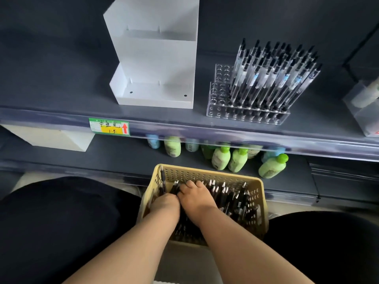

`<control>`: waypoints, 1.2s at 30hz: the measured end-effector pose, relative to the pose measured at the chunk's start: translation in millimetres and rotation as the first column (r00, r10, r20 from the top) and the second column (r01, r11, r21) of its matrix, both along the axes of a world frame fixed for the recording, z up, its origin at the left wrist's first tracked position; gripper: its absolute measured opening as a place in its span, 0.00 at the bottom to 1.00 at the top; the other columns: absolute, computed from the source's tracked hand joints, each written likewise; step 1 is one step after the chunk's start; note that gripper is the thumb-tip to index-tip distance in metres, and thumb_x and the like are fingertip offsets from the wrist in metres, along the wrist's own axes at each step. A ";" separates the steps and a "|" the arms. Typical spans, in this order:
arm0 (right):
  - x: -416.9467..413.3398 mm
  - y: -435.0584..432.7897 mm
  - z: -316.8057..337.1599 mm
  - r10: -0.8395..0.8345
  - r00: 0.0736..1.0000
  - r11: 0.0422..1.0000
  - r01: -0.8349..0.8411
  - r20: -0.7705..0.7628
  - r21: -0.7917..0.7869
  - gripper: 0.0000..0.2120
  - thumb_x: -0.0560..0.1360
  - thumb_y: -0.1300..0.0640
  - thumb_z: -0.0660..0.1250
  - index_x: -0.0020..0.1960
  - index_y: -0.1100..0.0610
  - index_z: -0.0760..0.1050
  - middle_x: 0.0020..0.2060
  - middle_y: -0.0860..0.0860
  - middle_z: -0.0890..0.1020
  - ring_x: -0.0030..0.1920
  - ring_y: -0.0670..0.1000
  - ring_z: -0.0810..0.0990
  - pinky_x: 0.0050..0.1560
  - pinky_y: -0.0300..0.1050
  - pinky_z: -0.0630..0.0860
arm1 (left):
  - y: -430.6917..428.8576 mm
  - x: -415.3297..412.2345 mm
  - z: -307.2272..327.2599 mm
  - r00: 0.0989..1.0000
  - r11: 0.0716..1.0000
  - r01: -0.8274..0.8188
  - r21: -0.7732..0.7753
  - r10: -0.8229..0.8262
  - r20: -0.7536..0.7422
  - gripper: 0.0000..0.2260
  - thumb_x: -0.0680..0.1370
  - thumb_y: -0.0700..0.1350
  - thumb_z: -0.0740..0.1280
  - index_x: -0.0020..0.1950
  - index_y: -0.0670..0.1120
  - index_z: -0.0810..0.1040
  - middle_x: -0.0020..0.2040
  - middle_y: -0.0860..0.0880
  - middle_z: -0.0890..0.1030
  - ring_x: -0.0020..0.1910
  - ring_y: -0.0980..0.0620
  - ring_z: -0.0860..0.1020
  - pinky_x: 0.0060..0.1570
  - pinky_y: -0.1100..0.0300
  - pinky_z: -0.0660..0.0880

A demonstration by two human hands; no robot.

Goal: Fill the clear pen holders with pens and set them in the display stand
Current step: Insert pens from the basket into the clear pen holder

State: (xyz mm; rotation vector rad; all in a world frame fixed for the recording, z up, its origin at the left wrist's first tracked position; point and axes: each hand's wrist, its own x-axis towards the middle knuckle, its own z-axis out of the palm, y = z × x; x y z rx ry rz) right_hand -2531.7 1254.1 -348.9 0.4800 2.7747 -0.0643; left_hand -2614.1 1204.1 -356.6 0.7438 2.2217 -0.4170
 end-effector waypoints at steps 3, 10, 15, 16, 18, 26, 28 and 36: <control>-7.3 0.4 -4.3 0.010 1.000 1.000 -0.009 -0.018 0.017 0.15 0.79 0.59 0.55 0.65 0.57 0.68 0.63 0.55 0.70 0.63 0.56 0.66 0.59 0.50 0.62 | 1.1 0.1 1.3 1.000 1.000 -0.007 0.014 0.007 -0.009 0.17 0.78 0.39 0.59 0.68 0.45 0.71 0.68 0.47 0.71 0.68 0.48 0.68 0.65 0.56 0.64; -10.0 6.4 -11.4 0.102 0.995 0.992 -0.102 0.005 0.079 0.18 0.79 0.55 0.55 0.68 0.55 0.66 0.64 0.54 0.68 0.64 0.55 0.64 0.61 0.49 0.61 | 2.9 0.7 28.4 1.000 0.996 0.007 0.086 -0.006 -0.014 0.24 0.77 0.39 0.60 0.72 0.46 0.58 0.69 0.44 0.68 0.68 0.46 0.67 0.66 0.54 0.63; -5.0 5.4 -11.7 0.279 0.958 0.953 -0.284 0.059 0.103 0.19 0.77 0.56 0.59 0.68 0.53 0.67 0.67 0.53 0.69 0.65 0.55 0.64 0.62 0.50 0.61 | -1.9 -12.8 80.1 0.973 0.966 0.104 0.238 -0.148 0.175 0.12 0.79 0.36 0.57 0.60 0.44 0.71 0.54 0.43 0.78 0.52 0.45 0.79 0.50 0.56 0.76; -3.1 4.5 -10.8 0.312 0.948 0.942 -0.317 0.057 0.108 0.19 0.77 0.56 0.59 0.68 0.53 0.67 0.67 0.54 0.69 0.65 0.55 0.65 0.63 0.49 0.61 | -4.3 -15.9 88.6 0.960 0.968 0.052 0.245 -0.116 0.255 0.10 0.79 0.36 0.57 0.56 0.44 0.73 0.48 0.45 0.79 0.46 0.46 0.80 0.47 0.57 0.77; 2.3 2.6 -7.7 0.358 0.933 0.925 -0.361 0.050 0.121 0.18 0.78 0.56 0.58 0.68 0.55 0.66 0.66 0.55 0.70 0.65 0.56 0.66 0.63 0.50 0.62 | -6.8 -19.2 99.9 0.936 0.952 -0.129 0.279 0.024 0.351 0.08 0.79 0.37 0.57 0.53 0.43 0.75 0.39 0.46 0.77 0.35 0.48 0.78 0.37 0.59 0.78; 31.9 11.9 14.4 0.195 0.980 0.976 -0.190 -0.034 0.103 0.18 0.76 0.61 0.59 0.66 0.58 0.67 0.62 0.57 0.69 0.62 0.58 0.66 0.59 0.52 0.66 | -26.7 -30.7 122.1 0.915 0.807 -0.200 0.556 -0.049 0.400 0.11 0.77 0.36 0.60 0.50 0.52 0.75 0.40 0.49 0.80 0.33 0.57 0.79 0.26 0.66 0.71; 42.5 15.7 21.2 0.003 0.993 1.000 0.000 -0.120 0.028 0.19 0.75 0.64 0.60 0.65 0.59 0.65 0.61 0.57 0.69 0.61 0.58 0.67 0.58 0.52 0.68 | -29.7 -30.6 126.7 0.942 0.738 -0.161 0.655 -0.083 0.325 0.07 0.77 0.43 0.64 0.46 0.55 0.76 0.37 0.54 0.82 0.31 0.62 0.79 0.29 0.67 0.71; 52.6 16.4 76.3 -0.722 0.485 0.680 0.364 -0.494 -0.637 0.09 0.77 0.56 0.61 0.50 0.50 0.61 0.39 0.47 0.76 0.35 0.48 0.76 0.33 0.43 0.73 | -20.8 -17.4 144.6 0.990 0.425 -0.118 0.897 -0.015 0.138 0.07 0.77 0.50 0.66 0.53 0.56 0.81 0.45 0.62 0.72 0.46 0.62 0.71 0.45 0.67 0.65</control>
